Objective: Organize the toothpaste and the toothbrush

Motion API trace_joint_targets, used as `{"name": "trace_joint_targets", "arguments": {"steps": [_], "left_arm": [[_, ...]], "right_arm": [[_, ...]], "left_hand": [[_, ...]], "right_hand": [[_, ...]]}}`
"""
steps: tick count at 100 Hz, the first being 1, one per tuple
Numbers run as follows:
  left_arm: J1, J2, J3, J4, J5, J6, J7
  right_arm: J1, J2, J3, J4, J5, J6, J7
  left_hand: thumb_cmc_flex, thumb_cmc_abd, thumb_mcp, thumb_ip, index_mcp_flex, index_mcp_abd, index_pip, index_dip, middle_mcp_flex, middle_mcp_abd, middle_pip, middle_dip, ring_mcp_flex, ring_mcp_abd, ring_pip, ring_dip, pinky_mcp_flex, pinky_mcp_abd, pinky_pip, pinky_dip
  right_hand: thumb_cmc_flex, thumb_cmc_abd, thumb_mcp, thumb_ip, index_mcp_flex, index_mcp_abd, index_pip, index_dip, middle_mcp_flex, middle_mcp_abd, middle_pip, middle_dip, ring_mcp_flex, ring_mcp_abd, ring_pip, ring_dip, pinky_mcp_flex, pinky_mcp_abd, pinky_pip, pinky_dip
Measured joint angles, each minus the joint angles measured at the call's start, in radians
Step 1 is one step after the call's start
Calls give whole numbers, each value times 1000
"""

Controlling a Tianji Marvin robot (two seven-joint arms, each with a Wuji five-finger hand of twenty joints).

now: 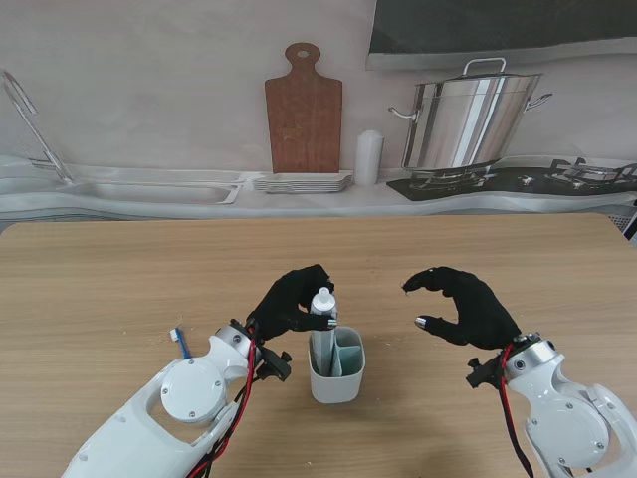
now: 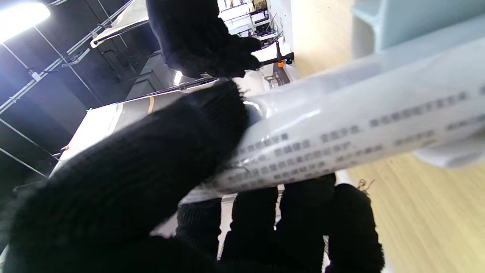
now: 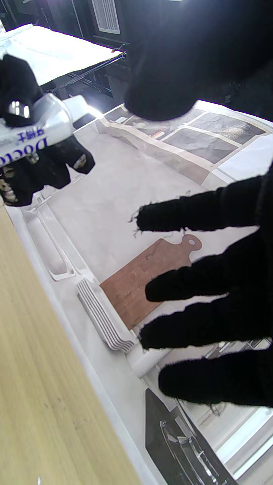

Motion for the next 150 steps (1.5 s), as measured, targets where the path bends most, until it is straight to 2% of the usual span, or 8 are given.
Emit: {"name": "trace_joint_targets", "arguments": {"steps": [45, 61, 77, 105, 114, 124, 133, 150], "left_arm": [[-21, -8, 14, 66, -10, 3, -8], [-20, -8, 13, 66, 0, 2, -12], [-20, -4, 13, 68, 24, -17, -23], [-19, 5, 8, 68, 51, -28, -35], [-17, 5, 5, 68, 55, -30, -33], [-14, 6, 2, 67, 61, -32, -31], [-12, 6, 0, 66, 66, -34, -28], [-11, 7, -2, 65, 74, -39, -21]], "right_arm": [[1, 1, -1, 5, 1, 1, 6], [1, 1, -1, 5, 2, 1, 9], [0, 1, -1, 5, 3, 3, 10], [0, 2, -1, 5, 4, 5, 11], [0, 2, -1, 5, 4, 5, 11], [0, 2, -2, 5, 5, 7, 11], [-1, 2, -2, 5, 5, 8, 11], [-1, 2, -3, 5, 5, 11, 11]], "left_hand": [[0, 0, 3, 0, 0, 0, 0, 4, 0, 0, -2, 3, -9, 5, -8, 1, -28, 0, 0, 1], [-1, 1, 3, 0, -3, 0, 0, 4, -3, 0, -6, 3, -34, 5, -37, 0, -54, -2, -8, 50], [-4, 51, 1, 0, -85, 0, -12, -46, -29, -2, -47, 14, -98, 4, -70, -17, -90, -22, -37, 63], [-16, 192, -6, 9, -232, -13, -170, -185, -147, -35, -131, 40, -212, -10, -84, -44, -163, -52, -71, 63], [-51, 258, -7, 64, -289, -14, -200, -216, -203, -40, -145, 40, -244, -19, -94, -125, -175, -69, -74, 63], [-92, 341, -37, 166, -317, -14, -223, -243, -266, -41, -161, 31, -263, -27, -94, -152, -184, -83, -75, 74], [-111, 405, -96, 260, -340, -15, -241, -264, -335, -41, -170, -92, -276, -27, -94, -152, -188, -86, -75, 76], [-147, 435, -126, 281, -383, -15, -279, -291, -393, -38, -224, -164, -287, -27, -96, -154, -202, -86, -79, 76]], "right_hand": [[0, 0, 0, 0, 0, 0, 0, 0, 1, 0, 0, 0, 14, 0, 5, 0, 0, 7, 0, 0], [0, 0, 0, 0, 0, 0, 0, 0, 3, 0, 0, 0, 15, 0, 7, 0, 0, 7, 0, 0], [0, 0, 0, 0, 0, 0, 0, 0, 11, 0, 2, 0, 18, 0, 7, 0, 0, 10, 0, 0], [0, 0, 0, 0, 1, 0, 0, 0, 11, 0, 2, 0, 33, -1, 7, 0, 1, 10, 0, 0], [0, 0, 0, 0, 1, 0, 0, 0, 11, 0, 2, 0, 33, -1, 7, 0, 1, 10, 0, 0], [0, 0, 0, 0, 1, 0, 0, 0, 11, 0, 2, 0, 33, -1, 7, 0, 2, 10, 0, 0], [0, 0, 0, 0, 1, 0, 0, 0, 11, 0, 2, 0, 33, -1, 7, 0, 2, 10, 0, 0], [0, 0, 0, 0, 1, 0, 0, 0, 11, 0, 2, 0, 34, -1, 7, 0, 2, 11, 0, 0]]}}
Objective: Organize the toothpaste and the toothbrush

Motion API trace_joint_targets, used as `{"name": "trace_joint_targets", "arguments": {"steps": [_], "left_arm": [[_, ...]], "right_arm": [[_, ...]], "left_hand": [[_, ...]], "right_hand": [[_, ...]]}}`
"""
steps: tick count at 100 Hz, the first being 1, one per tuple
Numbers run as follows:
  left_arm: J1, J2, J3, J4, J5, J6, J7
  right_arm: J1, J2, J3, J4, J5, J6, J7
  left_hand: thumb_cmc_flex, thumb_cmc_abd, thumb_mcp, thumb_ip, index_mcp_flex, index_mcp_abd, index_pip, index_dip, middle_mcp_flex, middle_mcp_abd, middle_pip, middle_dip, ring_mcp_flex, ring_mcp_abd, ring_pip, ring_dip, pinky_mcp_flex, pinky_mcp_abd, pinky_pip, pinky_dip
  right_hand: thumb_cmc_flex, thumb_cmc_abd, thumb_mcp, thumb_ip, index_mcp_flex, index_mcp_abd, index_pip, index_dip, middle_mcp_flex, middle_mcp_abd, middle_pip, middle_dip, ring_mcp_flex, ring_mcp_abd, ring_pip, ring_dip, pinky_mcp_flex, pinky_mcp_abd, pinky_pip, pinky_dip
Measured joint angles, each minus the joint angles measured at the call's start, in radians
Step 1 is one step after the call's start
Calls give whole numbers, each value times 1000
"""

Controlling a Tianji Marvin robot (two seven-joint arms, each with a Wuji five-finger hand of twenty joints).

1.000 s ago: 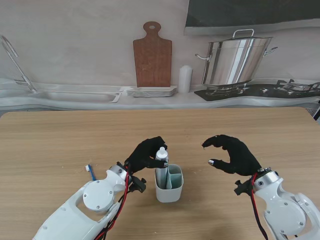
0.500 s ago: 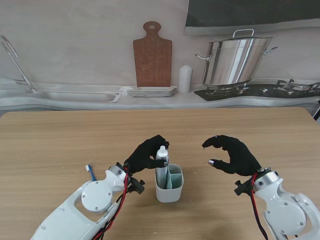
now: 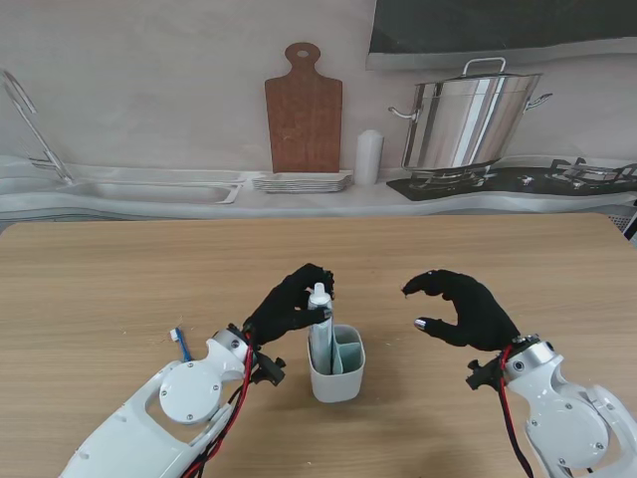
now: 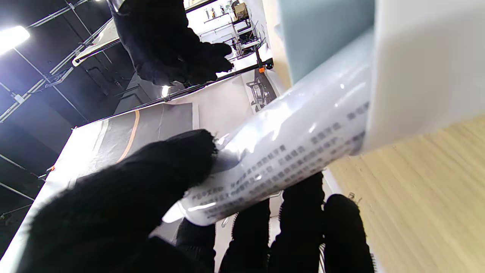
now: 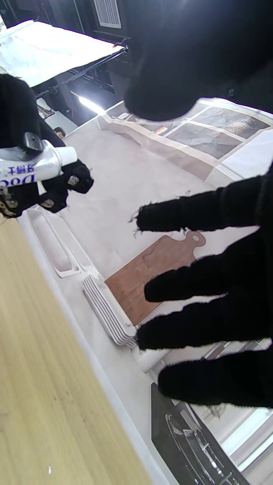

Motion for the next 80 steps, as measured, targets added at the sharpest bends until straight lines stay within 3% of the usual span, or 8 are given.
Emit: {"name": "trace_joint_targets", "arguments": {"steps": [37, 57, 80], "left_arm": [[2, 0, -6, -15, 5, -13, 13], [12, 0, -22, -38, 17, -12, 18], [32, 1, -53, -80, 51, 1, 40]], "right_arm": [[-2, 0, 0, 0, 0, 3, 1], [-4, 0, 0, 0, 0, 6, 1], [-5, 0, 0, 0, -1, 7, 0]], "left_hand": [[-18, 12, -26, 1, -51, 0, -56, -48, -39, 5, -55, -52, -19, -3, -13, -10, -10, 0, -4, 12], [-52, 41, -86, 1, -62, -6, -98, -89, -85, 7, -109, -102, -37, -16, -36, -11, -27, 0, -16, 23], [-79, 42, -123, -11, -63, -14, -111, -98, -89, 15, -120, -123, -47, -16, -57, -23, -36, 0, -27, 23]], "right_hand": [[0, 0, 0, 0, 0, 0, 0, 0, 0, 0, 0, 0, 1, 0, 0, 0, 0, 0, 0, 0], [0, 0, 0, 0, 0, 0, 0, 0, 0, 0, 0, 0, 1, 0, 0, 0, 0, 0, 0, 0], [0, 0, 0, 0, 0, 0, 0, 0, 0, 0, 0, 0, 1, 0, 0, 0, 0, 0, 0, 0]]}}
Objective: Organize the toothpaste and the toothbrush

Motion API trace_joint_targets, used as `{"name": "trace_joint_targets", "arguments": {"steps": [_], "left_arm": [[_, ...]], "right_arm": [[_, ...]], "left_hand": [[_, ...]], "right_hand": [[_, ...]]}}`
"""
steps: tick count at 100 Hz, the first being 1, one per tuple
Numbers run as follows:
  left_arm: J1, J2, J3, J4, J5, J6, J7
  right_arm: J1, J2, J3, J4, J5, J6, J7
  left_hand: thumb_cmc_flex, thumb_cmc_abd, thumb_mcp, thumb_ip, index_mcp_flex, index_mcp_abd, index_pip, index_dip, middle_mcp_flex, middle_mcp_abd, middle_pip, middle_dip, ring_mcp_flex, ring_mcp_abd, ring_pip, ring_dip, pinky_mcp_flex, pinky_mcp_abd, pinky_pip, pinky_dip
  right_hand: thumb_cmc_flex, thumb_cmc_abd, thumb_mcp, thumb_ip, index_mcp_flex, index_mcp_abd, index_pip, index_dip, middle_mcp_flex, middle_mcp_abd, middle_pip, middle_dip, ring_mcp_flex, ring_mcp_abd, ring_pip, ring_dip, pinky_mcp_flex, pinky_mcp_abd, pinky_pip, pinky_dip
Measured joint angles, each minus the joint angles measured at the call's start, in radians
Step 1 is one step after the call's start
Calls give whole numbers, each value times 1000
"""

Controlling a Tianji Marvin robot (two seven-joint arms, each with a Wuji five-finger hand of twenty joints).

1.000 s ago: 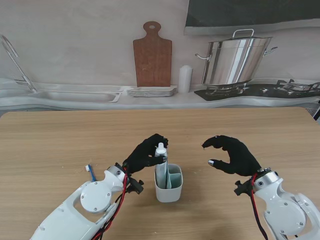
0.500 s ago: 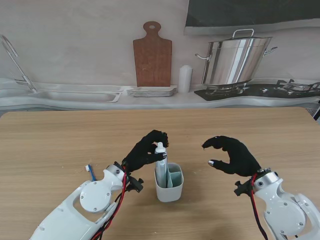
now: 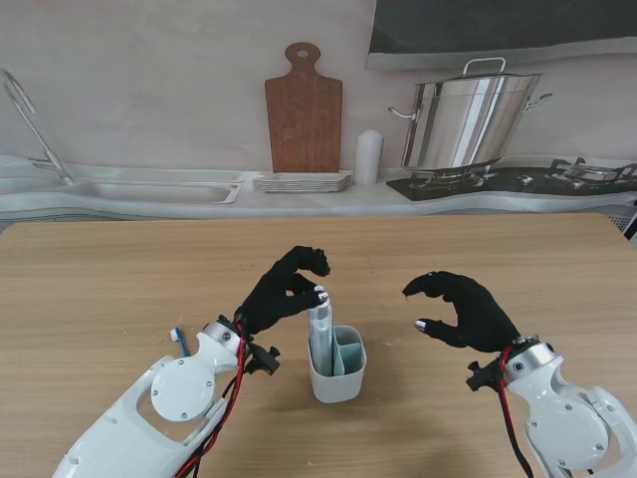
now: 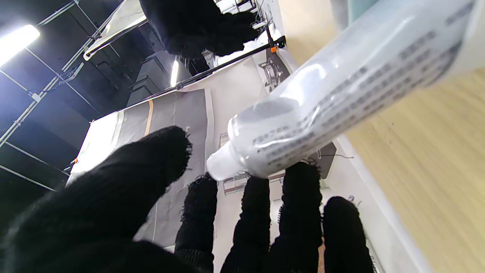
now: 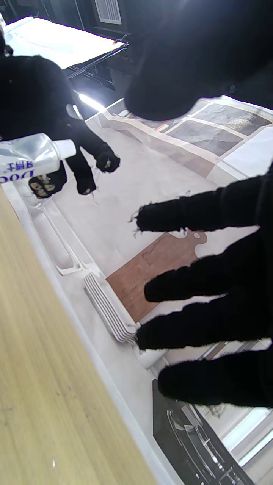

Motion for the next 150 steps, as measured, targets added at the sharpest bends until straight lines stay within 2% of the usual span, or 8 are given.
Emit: {"name": "trace_joint_targets", "arguments": {"steps": [23, 42, 61, 68, 77, 105, 133, 150], "left_arm": [[37, 1, -50, -67, 69, 25, 33], [111, 8, -153, -174, 154, 104, 28], [198, 37, -282, -267, 351, 191, -59], [239, 55, -337, -305, 441, 217, -139], [291, 85, -392, -343, 468, 234, -226], [376, 127, -462, -336, 613, 237, -337], [418, 151, -497, -296, 682, 224, -444], [429, 161, -504, -275, 706, 219, -460]], "right_arm": [[0, 0, -1, 0, 0, 0, -1], [1, 0, 0, 1, -2, 0, -3], [1, 0, 1, 1, -9, 3, -7], [1, 0, 1, 1, -10, 3, -7], [2, 0, 1, 2, -10, 4, -5], [3, 0, 0, 5, -9, 8, 1], [5, 1, -2, 7, -9, 15, 5], [6, 1, -6, 8, -8, 21, 5]], "left_hand": [[-2, 22, -62, -13, -12, 0, -36, -25, 0, 5, -15, -13, 0, 0, -21, -11, -9, 0, -9, 0], [-13, 42, -97, -17, -12, 1, -44, -41, 29, 5, -12, -13, 9, 0, -15, -11, 14, 0, -3, 1], [-12, 62, -173, -17, -5, 22, -63, -51, 137, 13, 8, -13, 108, 10, 47, -11, 98, 8, 54, 15], [-12, 86, -225, -17, 22, 31, -71, -51, 182, 13, 14, -13, 155, 10, 58, -12, 139, 11, 75, 15], [-12, 104, -280, -17, 71, 37, -63, -46, 236, 13, 24, -13, 205, 7, 87, -12, 187, 16, 110, 25], [-12, 128, -325, -17, 155, 33, -35, -5, 340, 6, 78, -11, 317, -2, 189, -12, 305, 17, 192, 50], [-11, 153, -369, -18, 215, -32, -47, 5, 378, 3, 94, 3, 346, -5, 226, -12, 337, 17, 217, 51], [-11, 182, -399, -18, 226, -56, -148, -96, 378, 8, 81, 3, 342, -5, 202, -18, 317, 17, 216, 50]], "right_hand": [[0, 0, 0, 0, 0, 0, 0, 0, 0, 0, 0, 0, 0, 0, 0, 0, 2, 0, 0, 0], [0, 0, 0, 0, 0, 0, 0, 0, 0, 0, 0, 0, 0, 0, 0, 0, 7, 0, 0, 0], [0, 0, 0, 0, 0, 0, 9, 0, 0, 0, 0, 0, 12, 0, 0, 0, 9, 0, 0, 0], [0, 0, 0, 0, 0, 0, 9, 0, 0, 0, 0, 0, 17, 0, 0, 0, 10, 0, 1, 0], [0, 0, 0, 0, 0, 0, 9, 1, 0, 0, 0, 0, 18, 0, 1, 0, 12, 0, 2, 0], [0, 0, 0, 0, 0, 0, 10, 1, 14, 0, 2, 0, 28, 0, 1, 0, 18, 0, 5, 0], [0, 0, 0, 0, 0, 0, 11, 1, 21, 0, 3, 0, 39, -1, 8, 0, 20, 0, 6, 0], [0, 0, 0, 0, 0, 0, 11, 1, 21, 0, 3, 0, 39, -1, 8, 0, 20, 0, 6, 0]]}}
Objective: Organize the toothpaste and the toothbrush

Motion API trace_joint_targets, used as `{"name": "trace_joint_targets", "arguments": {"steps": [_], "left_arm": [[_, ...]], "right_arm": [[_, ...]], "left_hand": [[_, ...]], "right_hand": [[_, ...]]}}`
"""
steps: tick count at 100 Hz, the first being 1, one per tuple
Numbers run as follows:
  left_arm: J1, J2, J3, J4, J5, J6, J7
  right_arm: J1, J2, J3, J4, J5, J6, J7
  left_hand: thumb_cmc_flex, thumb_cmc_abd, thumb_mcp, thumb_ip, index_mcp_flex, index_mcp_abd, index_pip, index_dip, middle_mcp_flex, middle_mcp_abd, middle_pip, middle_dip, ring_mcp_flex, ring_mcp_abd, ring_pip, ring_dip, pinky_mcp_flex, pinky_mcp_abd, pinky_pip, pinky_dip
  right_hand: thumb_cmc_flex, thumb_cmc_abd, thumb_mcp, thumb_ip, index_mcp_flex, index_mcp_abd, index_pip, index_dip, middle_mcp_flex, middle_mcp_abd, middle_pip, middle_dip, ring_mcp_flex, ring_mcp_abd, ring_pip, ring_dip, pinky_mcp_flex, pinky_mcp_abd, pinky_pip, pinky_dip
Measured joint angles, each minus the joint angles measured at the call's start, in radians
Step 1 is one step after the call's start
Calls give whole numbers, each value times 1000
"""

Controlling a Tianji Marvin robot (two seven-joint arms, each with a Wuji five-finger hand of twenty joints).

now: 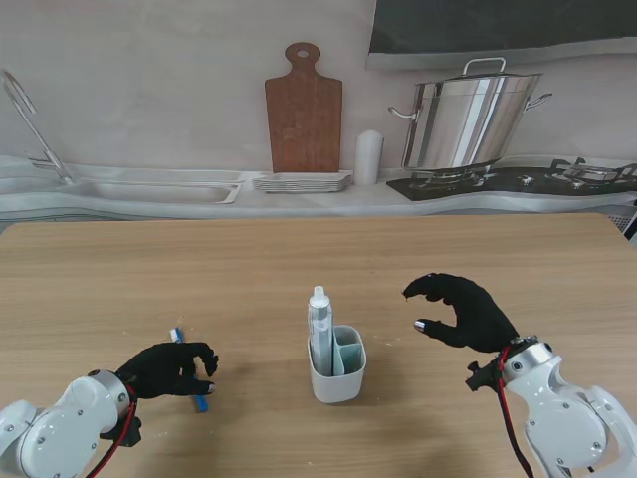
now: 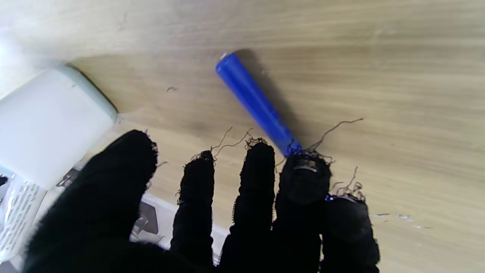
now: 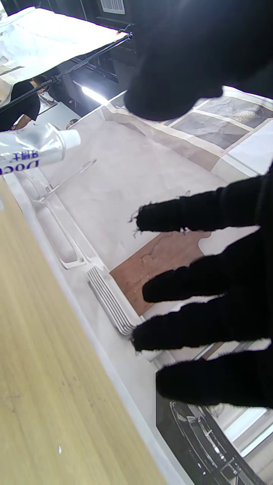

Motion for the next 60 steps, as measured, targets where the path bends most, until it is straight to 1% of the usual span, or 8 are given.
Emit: {"name": "trace_joint_targets", "arguments": {"steps": [5, 12, 26, 36, 45, 53, 55, 60], "left_arm": [[0, 2, -1, 7, 2, -4, -14], [-3, 4, -1, 22, -2, -9, -16], [-15, 5, 11, 54, -16, -10, 5], [-25, 8, 15, 60, 14, -14, -30], [-41, 13, 24, 74, 16, -18, -47], [-55, 16, 29, 85, 47, -46, -47], [-58, 17, 30, 87, 58, -55, -48], [-66, 18, 32, 93, 73, -72, -49]], "right_arm": [[0, 0, -1, 0, 0, 1, 0], [0, 0, -2, 0, 0, 3, -1], [1, 0, -4, 0, 0, 7, -1], [1, 0, -4, 0, 0, 9, 0], [1, 0, -4, 0, 0, 10, 0], [1, 0, -4, 0, 1, 12, 0], [1, 0, -4, 0, 1, 13, 0], [0, 0, -4, 0, 1, 14, 0]], "left_hand": [[0, 18, -24, 0, 0, -5, -21, -36, 0, 3, -17, 0, -10, 1, -24, -20, -12, 0, -7, -2], [0, 19, -40, 0, 0, -15, -57, -71, -2, 10, -37, 0, -30, 5, -55, -32, -33, 0, -22, -10], [0, 21, -40, 0, 0, -21, -78, -87, -2, 11, -46, -4, -38, 8, -70, -45, -38, 1, -24, -11], [0, 36, -40, 0, 0, -21, -79, -97, -2, 12, -48, -7, -38, 9, -73, -46, -38, 1, -25, -12], [0, 36, -40, 0, 13, -22, -73, -98, 11, 19, -31, -16, -38, 11, -87, -48, -38, 1, -31, -16], [0, 36, -40, 0, 36, -23, -47, -98, 12, 12, -26, -18, -40, 14, -121, -76, -42, 1, -40, -29], [0, 36, -40, 0, 50, -23, -31, -98, 12, 12, -26, -21, -40, 15, -135, -92, -43, 1, -45, -35], [0, 36, -40, 0, 57, -23, -19, -98, 12, 12, -28, -42, -53, 21, -177, -123, -51, 2, -59, -48]], "right_hand": [[0, 0, 0, 0, 0, 0, 0, 0, 0, 0, 0, 0, 0, 0, 0, 0, 0, 0, 0, 0], [0, 0, 0, 0, 0, 0, 0, 0, 0, 0, 0, 0, 0, 0, 0, 0, 0, 0, 0, 0], [0, 0, 0, 0, 0, 0, 0, 2, 0, 0, 0, 0, 0, 0, -1, 0, 0, 0, 0, 0], [0, 0, 0, 0, 0, 0, 2, 10, 0, 0, 0, 0, 0, 0, -1, 0, 0, 0, 0, 0], [0, 0, 0, 0, 0, 0, 2, 10, 0, 0, 0, 0, 0, 0, -1, 0, 0, 0, 0, 0], [0, 0, 0, 0, 0, 0, 2, 10, 0, 0, 0, 0, 0, 0, -1, 0, 0, 0, 0, 0], [0, 0, 0, 0, 0, 0, 2, 10, 0, 0, 0, 0, 0, 0, -1, 0, 0, 0, 0, 0], [0, 0, 0, 0, 0, 0, 2, 10, 0, 0, 0, 0, 0, 0, -1, 0, 0, 0, 0, 0]]}}
